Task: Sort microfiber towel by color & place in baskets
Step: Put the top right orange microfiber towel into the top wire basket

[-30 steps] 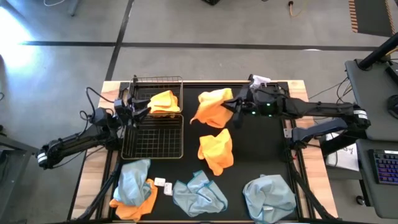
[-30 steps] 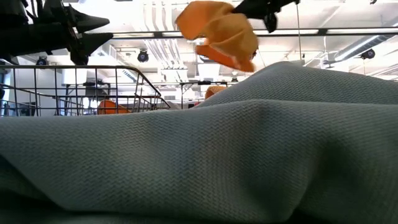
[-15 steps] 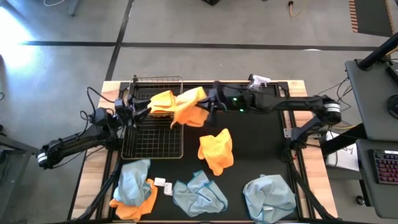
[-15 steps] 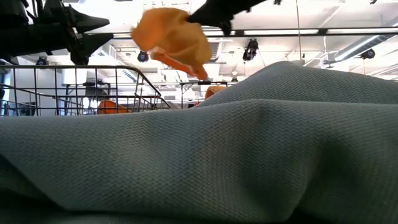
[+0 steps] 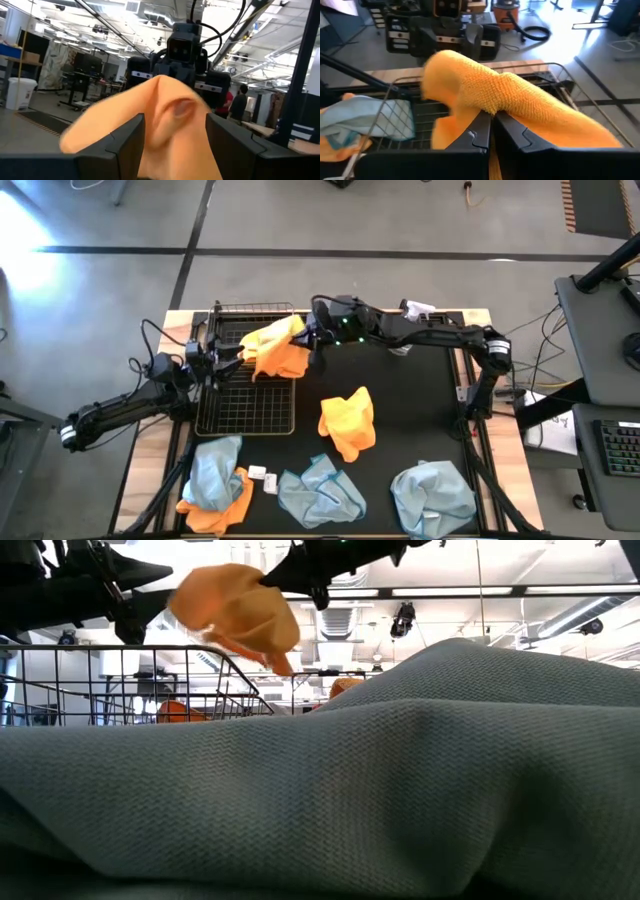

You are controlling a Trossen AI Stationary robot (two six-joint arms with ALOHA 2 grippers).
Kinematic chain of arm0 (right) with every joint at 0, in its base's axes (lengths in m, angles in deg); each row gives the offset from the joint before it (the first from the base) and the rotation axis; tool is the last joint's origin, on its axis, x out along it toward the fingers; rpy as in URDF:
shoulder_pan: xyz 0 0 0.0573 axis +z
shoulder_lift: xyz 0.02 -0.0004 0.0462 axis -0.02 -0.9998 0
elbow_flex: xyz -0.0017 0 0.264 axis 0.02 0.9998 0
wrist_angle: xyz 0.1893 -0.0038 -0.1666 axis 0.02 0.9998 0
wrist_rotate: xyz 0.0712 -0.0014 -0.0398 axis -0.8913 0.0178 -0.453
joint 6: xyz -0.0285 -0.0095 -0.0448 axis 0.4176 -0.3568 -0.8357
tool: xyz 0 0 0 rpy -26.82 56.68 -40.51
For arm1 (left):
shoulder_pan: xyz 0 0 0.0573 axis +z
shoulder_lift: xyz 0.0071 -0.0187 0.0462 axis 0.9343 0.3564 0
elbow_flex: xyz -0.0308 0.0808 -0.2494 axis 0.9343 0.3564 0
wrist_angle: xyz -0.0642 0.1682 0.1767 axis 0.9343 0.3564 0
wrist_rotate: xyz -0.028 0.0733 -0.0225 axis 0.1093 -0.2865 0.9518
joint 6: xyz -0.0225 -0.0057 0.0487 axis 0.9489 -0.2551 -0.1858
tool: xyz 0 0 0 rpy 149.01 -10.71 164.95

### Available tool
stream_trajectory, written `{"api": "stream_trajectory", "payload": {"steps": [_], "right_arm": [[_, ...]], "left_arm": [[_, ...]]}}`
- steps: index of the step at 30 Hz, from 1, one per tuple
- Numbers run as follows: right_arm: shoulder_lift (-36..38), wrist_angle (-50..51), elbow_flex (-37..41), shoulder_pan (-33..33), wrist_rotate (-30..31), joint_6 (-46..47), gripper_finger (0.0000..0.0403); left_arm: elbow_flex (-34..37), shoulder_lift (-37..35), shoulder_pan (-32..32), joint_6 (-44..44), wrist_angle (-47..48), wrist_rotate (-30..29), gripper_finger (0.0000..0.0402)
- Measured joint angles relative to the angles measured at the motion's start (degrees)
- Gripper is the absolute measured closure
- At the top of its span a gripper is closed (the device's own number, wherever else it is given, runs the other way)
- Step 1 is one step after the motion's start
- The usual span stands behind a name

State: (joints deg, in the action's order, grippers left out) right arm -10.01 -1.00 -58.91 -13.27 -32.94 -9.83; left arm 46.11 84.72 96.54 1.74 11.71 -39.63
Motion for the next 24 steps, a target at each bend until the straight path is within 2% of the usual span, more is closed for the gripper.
{"api": "stream_trajectory", "payload": {"steps": [11, 13, 19, 21, 24], "right_arm": [[-3.1, 0.1, -5.3, -0.9, -0.7, -2.2, 0.0394], [-3.3, 0.0, -5.7, -0.9, 2.0, -2.3, 0.0394], [-3.3, -0.2, -5.8, -1.0, 18.1, -5.0, 0.0394], [-3.3, -0.6, -5.8, -1.2, 20.2, -5.4, 0.0394], [-3.6, -1.7, -5.8, -1.3, 20.1, -5.4, 0.0394]], "left_arm": [[0.0, -0.2, 0.0, -2.8, -0.1, 0.0, 0.0208], [0.0, -0.2, 0.0, -2.8, -0.1, 0.0, 0.0208], [0.0, -0.2, 0.0, -2.9, -0.1, 0.0, 0.0208], [0.0, -0.2, 0.0, -3.4, -0.1, 0.0, 0.0208], [0.0, -0.2, 0.0, -4.9, -0.1, 0.0, 0.0208]]}}
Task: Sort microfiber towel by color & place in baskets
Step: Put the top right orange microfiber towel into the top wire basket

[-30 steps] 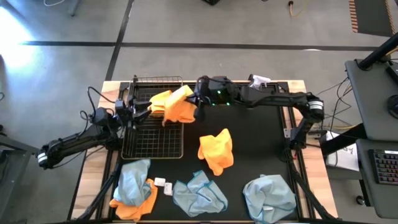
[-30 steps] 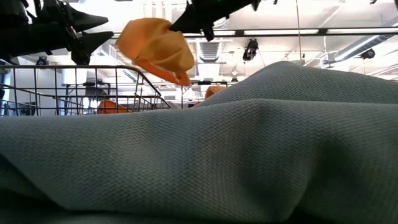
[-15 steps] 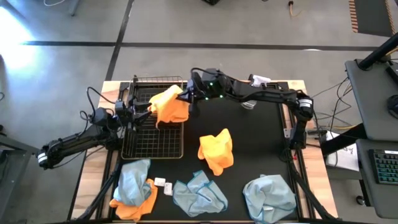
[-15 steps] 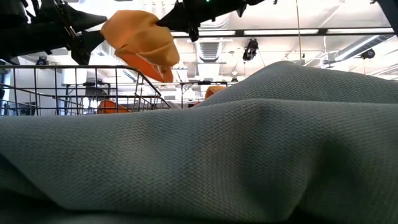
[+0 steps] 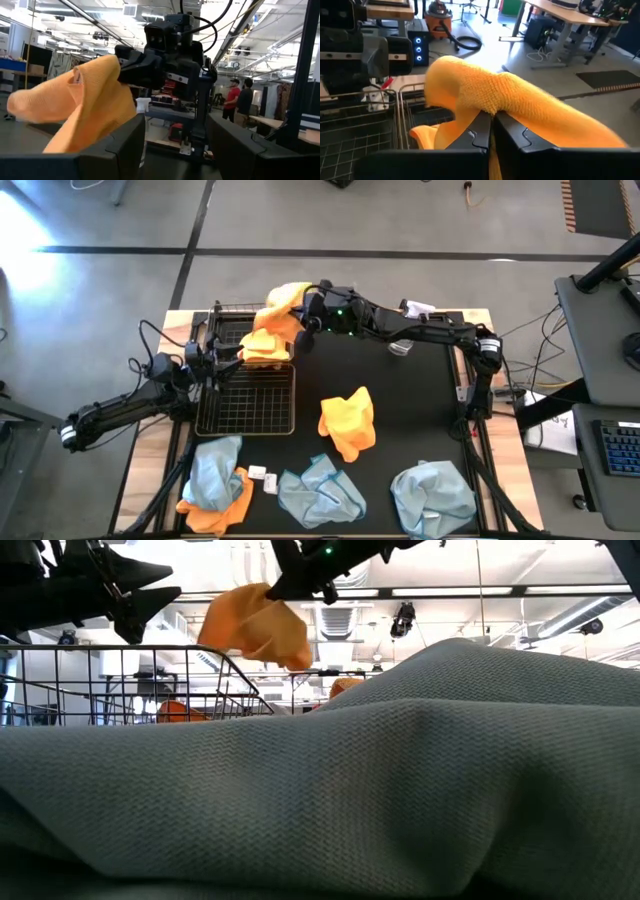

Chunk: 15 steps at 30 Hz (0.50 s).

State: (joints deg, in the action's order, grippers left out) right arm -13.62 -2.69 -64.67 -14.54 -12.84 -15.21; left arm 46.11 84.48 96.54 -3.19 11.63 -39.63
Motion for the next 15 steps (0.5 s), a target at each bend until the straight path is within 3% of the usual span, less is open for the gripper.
{"api": "stream_trajectory", "payload": {"steps": [15], "right_arm": [[-4.3, -4.8, -3.3, -0.5, -0.3, 1.1, 0.0394]], "left_arm": [[-1.1, 0.0, 0.0, -1.0, 0.1, 0.0, 0.0208]]}}
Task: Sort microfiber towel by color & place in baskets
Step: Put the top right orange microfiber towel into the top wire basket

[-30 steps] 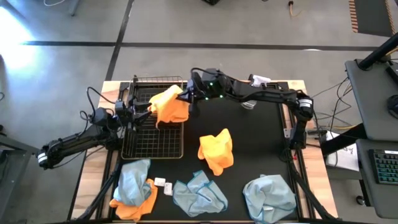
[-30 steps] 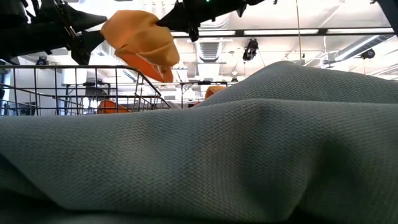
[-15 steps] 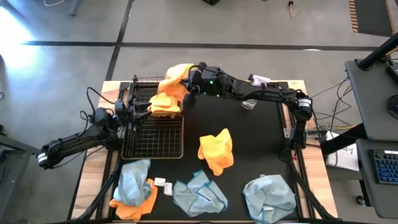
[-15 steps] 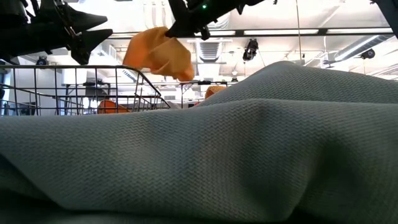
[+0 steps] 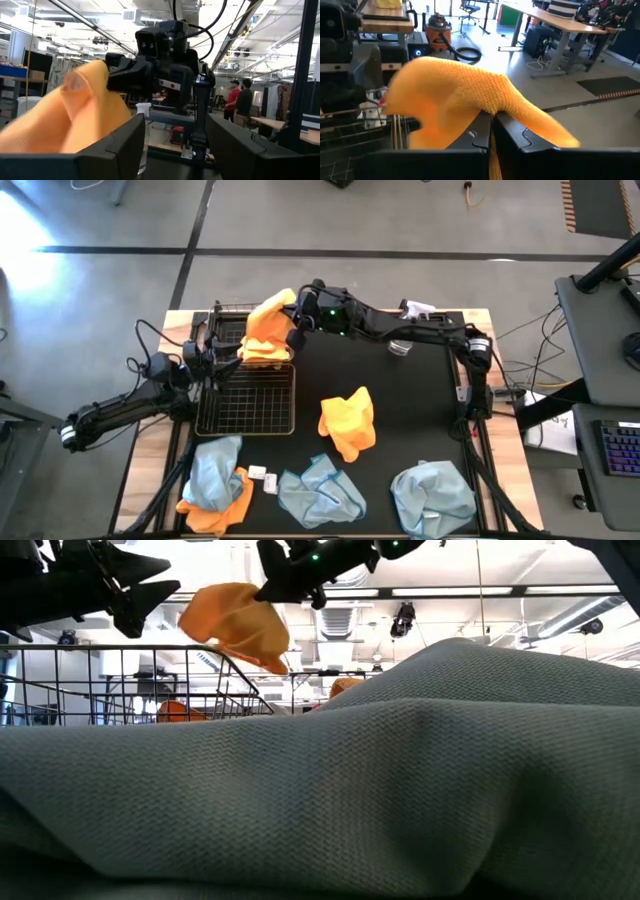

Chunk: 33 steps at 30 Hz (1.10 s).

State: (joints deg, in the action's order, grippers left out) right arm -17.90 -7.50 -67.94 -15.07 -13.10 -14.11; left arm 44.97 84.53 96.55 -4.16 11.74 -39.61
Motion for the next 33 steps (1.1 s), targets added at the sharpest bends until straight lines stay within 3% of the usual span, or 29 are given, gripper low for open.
{"api": "stream_trajectory", "payload": {"steps": [8, 20, 27, 33], "right_arm": [[-6.6, 0.6, -7.3, -0.1, -1.8, 0.5, 0.0394], [-16.5, 9.4, -22.0, -0.2, -1.8, 0.3, 0.0394], [-16.8, 11.1, -22.8, -0.4, -1.9, -0.5, 0.0387], [-16.8, 11.3, -22.8, -0.4, -1.8, -2.0, 0.0351]], "left_arm": [[0.0, 0.0, 0.0, -0.3, 0.4, 0.8, 0.0208], [0.0, -0.3, 0.0, -1.6, 0.8, 2.8, 0.0208], [0.0, -0.3, 0.0, -1.7, 1.1, 2.9, 0.0208], [0.0, -0.3, 0.0, -1.7, 1.4, 2.9, 0.0208]]}}
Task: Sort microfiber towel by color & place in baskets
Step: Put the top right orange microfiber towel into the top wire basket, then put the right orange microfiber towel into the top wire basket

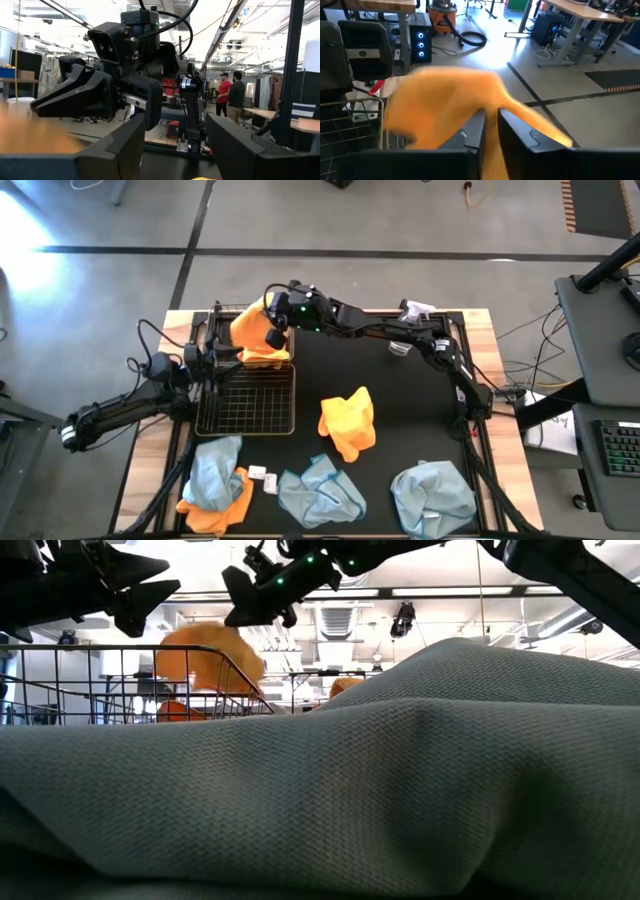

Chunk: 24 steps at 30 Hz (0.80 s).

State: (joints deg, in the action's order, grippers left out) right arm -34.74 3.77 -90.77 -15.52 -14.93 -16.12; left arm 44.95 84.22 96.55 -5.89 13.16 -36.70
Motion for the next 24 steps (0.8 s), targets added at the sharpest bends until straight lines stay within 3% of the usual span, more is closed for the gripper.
{"api": "stream_trajectory", "payload": {"steps": [7, 12, 24], "right_arm": [[0.0, 2.6, 0.0, 0.0, 0.0, -0.3, 0.0289], [0.2, 11.9, 0.0, 0.0, 0.0, 3.0, 0.0263], [1.7, 36.1, 0.1, 3.5, -0.5, 2.5, 0.0276]], "left_arm": [[0.0, 0.0, 0.0, 0.0, 0.1, 0.0, 0.0208], [0.0, 0.0, 0.0, 0.0, 0.3, 0.0, 0.0208], [0.0, 0.0, 0.0, 1.5, 0.3, 0.0, 0.0208]]}}
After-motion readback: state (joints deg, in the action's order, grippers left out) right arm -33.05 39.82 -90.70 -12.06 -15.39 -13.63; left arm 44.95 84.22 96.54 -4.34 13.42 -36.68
